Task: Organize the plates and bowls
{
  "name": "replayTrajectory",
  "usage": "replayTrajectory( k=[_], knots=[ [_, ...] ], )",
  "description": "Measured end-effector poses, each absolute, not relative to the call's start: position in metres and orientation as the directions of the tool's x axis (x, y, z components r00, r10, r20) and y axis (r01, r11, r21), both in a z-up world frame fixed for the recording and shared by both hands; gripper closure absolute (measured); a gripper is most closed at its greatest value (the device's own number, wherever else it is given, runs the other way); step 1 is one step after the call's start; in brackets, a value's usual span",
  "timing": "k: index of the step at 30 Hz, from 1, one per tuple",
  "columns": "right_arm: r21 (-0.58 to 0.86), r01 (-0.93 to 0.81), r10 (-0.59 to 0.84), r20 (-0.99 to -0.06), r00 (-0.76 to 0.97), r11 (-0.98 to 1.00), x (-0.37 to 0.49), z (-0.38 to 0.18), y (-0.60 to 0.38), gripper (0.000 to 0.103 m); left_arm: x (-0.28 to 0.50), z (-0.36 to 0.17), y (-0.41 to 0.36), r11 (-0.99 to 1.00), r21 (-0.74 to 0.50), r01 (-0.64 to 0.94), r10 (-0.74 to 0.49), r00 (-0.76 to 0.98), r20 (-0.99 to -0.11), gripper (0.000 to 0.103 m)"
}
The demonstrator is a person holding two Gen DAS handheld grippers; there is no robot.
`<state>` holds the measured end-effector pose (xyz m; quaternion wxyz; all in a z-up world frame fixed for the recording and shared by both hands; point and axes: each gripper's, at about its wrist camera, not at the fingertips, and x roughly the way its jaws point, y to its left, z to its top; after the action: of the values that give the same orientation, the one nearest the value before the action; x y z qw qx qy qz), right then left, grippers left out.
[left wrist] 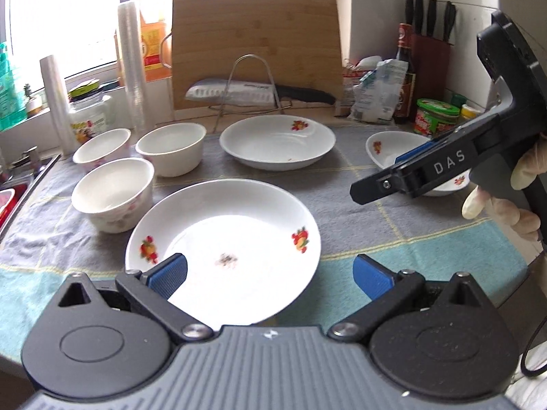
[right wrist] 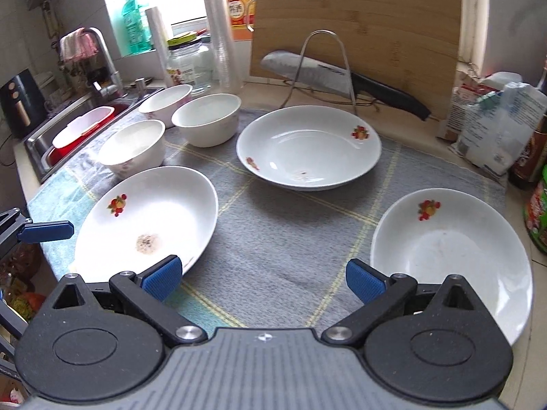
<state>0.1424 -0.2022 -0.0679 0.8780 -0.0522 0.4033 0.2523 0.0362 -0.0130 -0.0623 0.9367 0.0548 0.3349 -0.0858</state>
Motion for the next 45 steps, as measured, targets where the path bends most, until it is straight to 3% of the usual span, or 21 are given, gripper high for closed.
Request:
replayTrajectory(
  k=[5,11,26,45],
  knots=[
    [0.161,-0.565,0.475,-0.745,0.468,0.810,0.150,-0.080,-0.184,0.000,0.026,-0.071,0.000,0.987,0.102,0.124,-0.019,0.725,-0.689,0.001],
    [0.197,-0.602,0.501,-0.772,0.392,0.774,0.152,-0.093,-0.162,0.000,0.029,-0.088,0.018,0.987,0.110,0.115,0.002,0.683,-0.730,0.001],
    [0.182,-0.555,0.428,-0.833,0.352,0.811,0.153,-0.116,-0.110,0.000,0.060,-0.107,0.058,0.928,0.020,0.371,-0.222,0.597,-0.771,0.000],
    [0.168,-0.547,0.404,-0.847,0.346,0.820,0.175,-0.119,-0.083,0.000,0.078,-0.110,0.074,0.852,0.018,0.523,-0.351,0.595,-0.723,0.000]
  ],
)
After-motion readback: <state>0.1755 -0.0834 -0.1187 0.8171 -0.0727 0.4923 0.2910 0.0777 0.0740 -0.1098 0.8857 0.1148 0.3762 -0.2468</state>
